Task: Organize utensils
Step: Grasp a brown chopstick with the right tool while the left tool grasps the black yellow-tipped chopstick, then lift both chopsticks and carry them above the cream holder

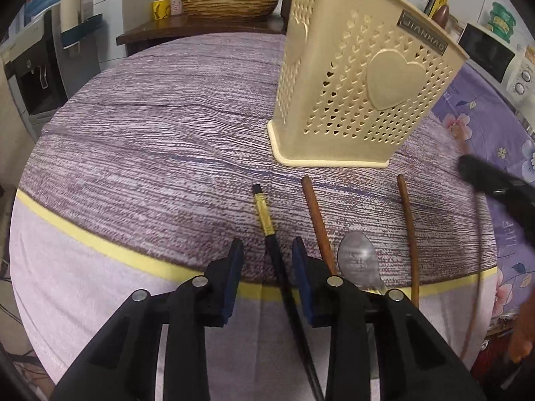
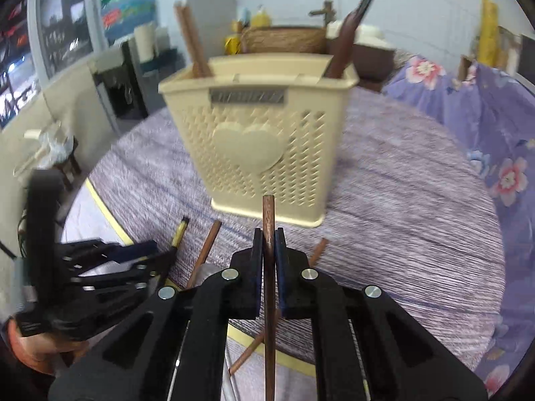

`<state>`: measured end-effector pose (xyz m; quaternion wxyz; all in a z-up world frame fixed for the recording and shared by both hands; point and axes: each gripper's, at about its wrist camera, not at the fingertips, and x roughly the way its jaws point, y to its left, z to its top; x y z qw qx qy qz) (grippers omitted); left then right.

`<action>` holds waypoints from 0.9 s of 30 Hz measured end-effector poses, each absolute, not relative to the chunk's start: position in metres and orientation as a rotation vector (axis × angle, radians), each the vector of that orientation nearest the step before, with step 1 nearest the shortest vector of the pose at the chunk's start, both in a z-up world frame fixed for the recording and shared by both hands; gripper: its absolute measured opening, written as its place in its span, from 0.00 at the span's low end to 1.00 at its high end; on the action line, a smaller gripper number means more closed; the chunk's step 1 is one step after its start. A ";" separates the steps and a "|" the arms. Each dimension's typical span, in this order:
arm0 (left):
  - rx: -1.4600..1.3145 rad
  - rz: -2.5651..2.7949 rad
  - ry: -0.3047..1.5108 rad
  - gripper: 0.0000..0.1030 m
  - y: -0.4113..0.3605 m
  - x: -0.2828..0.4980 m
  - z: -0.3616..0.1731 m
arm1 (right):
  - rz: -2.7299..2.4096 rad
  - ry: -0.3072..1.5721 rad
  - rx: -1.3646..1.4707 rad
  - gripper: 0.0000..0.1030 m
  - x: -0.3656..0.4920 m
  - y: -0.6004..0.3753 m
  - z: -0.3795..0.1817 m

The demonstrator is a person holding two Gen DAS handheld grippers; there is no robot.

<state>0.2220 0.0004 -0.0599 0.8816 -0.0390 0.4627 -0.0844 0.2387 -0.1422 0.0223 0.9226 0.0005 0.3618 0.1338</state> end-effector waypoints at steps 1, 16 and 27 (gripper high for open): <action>-0.072 -0.173 0.969 0.27 -0.003 0.225 -0.060 | 0.266 0.723 0.016 0.08 0.234 -0.146 0.028; -0.036 -0.122 0.966 0.09 -0.011 0.237 -0.060 | 0.257 0.601 0.049 0.08 0.195 -0.155 0.053; -0.134 -0.183 0.856 0.08 0.002 0.228 -0.022 | 0.282 0.549 0.076 0.08 0.184 -0.162 0.054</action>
